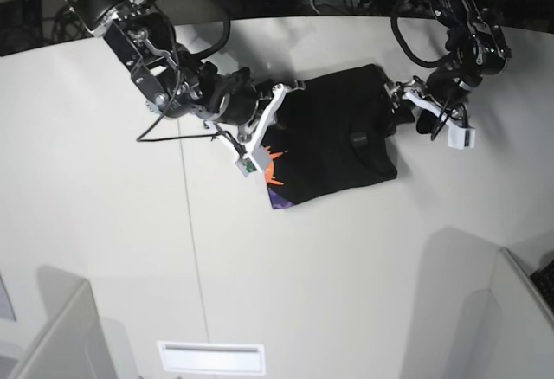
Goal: Fold the T-shirt properly
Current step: 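Grasp the folded bundle's edges with both grippers and rotate it, then push the folded shirt into a neat square with the left gripper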
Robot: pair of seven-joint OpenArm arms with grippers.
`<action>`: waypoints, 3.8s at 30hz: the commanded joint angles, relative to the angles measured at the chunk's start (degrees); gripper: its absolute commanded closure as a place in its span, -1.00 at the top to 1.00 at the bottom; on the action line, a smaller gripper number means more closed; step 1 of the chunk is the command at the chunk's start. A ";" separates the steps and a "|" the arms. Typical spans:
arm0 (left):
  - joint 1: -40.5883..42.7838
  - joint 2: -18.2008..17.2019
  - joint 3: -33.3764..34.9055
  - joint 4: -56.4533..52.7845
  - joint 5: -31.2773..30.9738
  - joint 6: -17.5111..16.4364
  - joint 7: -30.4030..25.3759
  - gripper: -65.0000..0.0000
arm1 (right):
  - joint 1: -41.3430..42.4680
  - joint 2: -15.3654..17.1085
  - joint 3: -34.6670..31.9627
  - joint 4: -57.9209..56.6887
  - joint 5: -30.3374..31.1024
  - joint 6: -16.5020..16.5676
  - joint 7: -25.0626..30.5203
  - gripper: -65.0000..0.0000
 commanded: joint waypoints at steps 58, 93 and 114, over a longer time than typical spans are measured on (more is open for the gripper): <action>-41.04 -17.54 95.12 -11.83 41.68 -0.74 -23.25 -1.00 | -29.76 -6.49 59.85 3.73 0.13 0.35 1.37 -1.00; -51.77 -17.36 104.88 -17.11 41.59 -0.74 -31.69 0.23 | -31.25 -9.30 59.32 3.73 0.04 0.09 1.54 -1.00; -24.69 -19.65 48.61 14.45 40.98 -0.74 -32.04 -0.80 | -35.21 -3.76 56.16 8.30 -0.04 2.20 10.42 -1.00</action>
